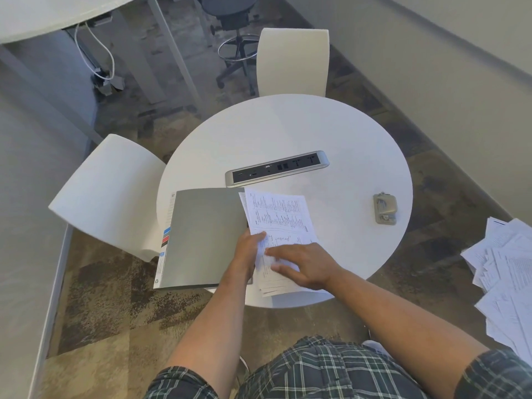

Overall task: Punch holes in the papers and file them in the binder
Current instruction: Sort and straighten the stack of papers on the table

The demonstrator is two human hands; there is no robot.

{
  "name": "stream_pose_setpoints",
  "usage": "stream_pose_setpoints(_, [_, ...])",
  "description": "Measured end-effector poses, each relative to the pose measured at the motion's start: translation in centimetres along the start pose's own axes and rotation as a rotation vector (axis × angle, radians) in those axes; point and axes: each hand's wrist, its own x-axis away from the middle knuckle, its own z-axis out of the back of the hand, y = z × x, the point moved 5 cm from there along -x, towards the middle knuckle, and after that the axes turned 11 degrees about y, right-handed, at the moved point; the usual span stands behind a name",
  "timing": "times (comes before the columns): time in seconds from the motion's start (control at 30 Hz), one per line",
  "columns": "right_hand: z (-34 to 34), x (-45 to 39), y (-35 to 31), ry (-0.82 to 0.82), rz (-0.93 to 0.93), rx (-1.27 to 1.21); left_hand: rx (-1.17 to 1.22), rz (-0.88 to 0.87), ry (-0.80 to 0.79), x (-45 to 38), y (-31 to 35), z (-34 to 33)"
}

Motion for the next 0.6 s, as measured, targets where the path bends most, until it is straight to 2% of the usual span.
stream_pose_setpoints(0.13, [1.8,-1.4,2.0,0.128,-0.545,-0.065,-0.104,-0.105,0.035,1.6,2.2,-0.5])
stream_pose_setpoints(0.2, [1.9,-2.0,3.0,0.149,-0.746,-0.286,-0.088,-0.14,-0.008,2.5,3.3,-1.4])
stream_pose_setpoints(0.27, [1.9,-2.5,3.7,0.196,-0.91,-0.617,-0.07,-0.137,-0.084,3.8,4.3,-2.6])
stream_pose_setpoints(0.3, [2.1,-2.8,3.9,0.218,-0.94,-0.702,-0.087,-0.146,-0.119,4.2,4.7,-3.3])
stream_pose_setpoints(0.47, [4.3,-3.8,5.3,0.358,-0.908,-0.704,-0.19,-0.256,-0.201,5.0,5.9,-5.5])
stream_pose_setpoints(0.6, [6.1,-3.7,6.4,0.401,-0.898,-0.79,-0.169,-0.318,-0.089,4.0,5.8,-5.1])
